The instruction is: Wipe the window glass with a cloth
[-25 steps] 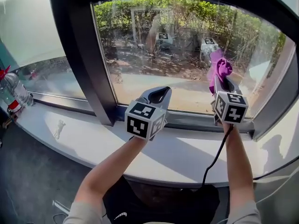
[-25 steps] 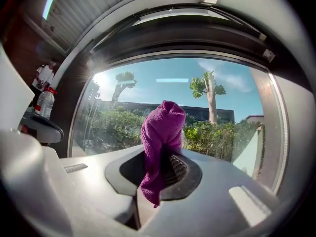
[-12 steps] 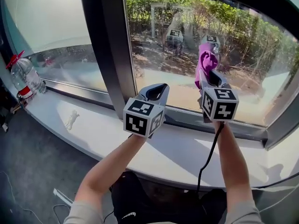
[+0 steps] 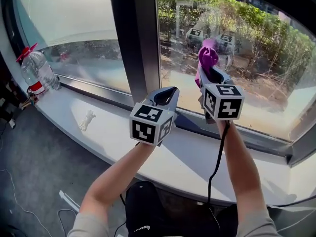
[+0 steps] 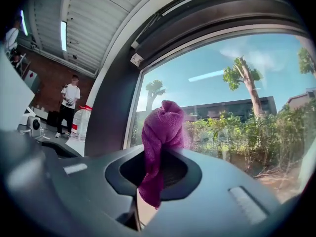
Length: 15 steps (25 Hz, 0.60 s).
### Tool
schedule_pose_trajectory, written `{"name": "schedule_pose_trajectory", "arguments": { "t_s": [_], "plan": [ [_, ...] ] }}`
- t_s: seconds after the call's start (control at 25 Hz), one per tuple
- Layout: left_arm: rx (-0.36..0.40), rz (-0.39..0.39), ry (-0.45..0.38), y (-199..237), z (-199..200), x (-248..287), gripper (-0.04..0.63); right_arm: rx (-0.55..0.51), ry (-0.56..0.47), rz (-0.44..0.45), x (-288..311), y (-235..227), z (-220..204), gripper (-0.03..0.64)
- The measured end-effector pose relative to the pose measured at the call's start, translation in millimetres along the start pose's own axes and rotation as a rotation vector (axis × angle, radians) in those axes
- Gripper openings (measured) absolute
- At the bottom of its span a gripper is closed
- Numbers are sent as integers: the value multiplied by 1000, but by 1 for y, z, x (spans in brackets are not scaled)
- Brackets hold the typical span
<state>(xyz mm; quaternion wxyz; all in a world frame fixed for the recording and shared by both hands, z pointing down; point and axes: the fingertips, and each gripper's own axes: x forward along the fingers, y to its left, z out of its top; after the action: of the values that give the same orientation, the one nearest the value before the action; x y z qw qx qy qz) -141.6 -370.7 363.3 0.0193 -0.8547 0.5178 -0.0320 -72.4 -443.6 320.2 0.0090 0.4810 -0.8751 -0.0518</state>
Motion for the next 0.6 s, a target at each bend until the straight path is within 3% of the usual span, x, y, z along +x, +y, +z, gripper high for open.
{"name": "schedule_pose_trajectory", "arguments": {
  "t_s": [0.32,0.6],
  "plan": [
    [-5,56,17,37,-11,-23,0,7,14,157,62,72,-1,71],
    [-23,71,27,60,-23,-32,0,17,-10,198,58,80,-3,71]
  ]
}}
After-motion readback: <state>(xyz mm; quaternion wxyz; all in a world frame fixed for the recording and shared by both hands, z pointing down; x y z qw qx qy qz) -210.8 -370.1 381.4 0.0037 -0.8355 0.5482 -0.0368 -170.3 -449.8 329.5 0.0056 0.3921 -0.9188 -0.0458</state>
